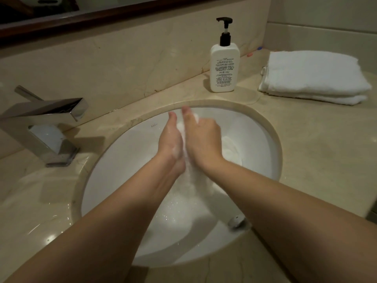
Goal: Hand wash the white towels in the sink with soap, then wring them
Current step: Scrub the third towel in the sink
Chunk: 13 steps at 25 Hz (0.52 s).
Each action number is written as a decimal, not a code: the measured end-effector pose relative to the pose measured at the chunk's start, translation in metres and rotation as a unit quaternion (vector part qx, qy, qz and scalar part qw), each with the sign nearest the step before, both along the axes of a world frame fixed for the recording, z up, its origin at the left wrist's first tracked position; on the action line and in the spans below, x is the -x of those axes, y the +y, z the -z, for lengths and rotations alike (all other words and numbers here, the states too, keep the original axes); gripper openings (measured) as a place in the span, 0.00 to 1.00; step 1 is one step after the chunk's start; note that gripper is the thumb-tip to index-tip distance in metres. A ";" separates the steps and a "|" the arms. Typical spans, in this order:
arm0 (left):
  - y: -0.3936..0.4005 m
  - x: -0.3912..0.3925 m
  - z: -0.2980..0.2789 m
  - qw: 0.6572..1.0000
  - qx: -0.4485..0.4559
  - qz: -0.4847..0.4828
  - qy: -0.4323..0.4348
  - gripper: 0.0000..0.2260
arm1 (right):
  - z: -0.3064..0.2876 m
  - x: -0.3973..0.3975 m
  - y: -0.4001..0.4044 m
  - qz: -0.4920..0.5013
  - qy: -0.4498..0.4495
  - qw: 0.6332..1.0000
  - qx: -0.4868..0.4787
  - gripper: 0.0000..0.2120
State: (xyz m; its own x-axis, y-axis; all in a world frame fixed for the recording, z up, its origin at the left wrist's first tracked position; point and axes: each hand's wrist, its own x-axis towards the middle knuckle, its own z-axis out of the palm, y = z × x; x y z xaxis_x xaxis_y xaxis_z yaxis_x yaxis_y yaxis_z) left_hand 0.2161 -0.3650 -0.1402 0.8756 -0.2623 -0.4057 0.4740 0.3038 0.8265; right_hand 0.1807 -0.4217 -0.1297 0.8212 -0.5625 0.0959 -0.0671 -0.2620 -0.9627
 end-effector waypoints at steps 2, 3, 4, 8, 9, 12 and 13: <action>-0.005 0.004 -0.003 1.000 -0.028 0.011 -0.006 0.26 | -0.002 -0.006 -0.009 0.041 -0.010 0.999 -0.010 0.30; -0.004 0.004 -0.004 1.000 -0.023 0.011 -0.009 0.26 | -0.002 -0.003 -0.007 0.034 -0.028 0.999 -0.003 0.30; -0.002 0.003 -0.004 1.000 -0.004 0.007 -0.012 0.27 | 0.001 0.001 -0.002 0.003 -0.039 0.999 0.017 0.29; 0.002 0.002 -0.004 0.998 -0.023 0.048 -0.027 0.32 | -0.002 0.000 -0.003 0.012 -0.022 1.000 0.019 0.29; -0.001 0.004 -0.006 0.997 -0.032 0.068 -0.023 0.32 | -0.005 -0.004 -0.010 0.046 -0.015 0.999 -0.020 0.29; -0.004 0.000 -0.003 0.999 -0.004 0.037 -0.019 0.29 | -0.002 0.000 -0.006 0.029 -0.025 0.999 -0.012 0.29; -0.002 -0.004 0.000 0.999 0.014 0.025 -0.017 0.27 | 0.002 0.004 0.001 0.001 -0.025 1.000 -0.001 0.29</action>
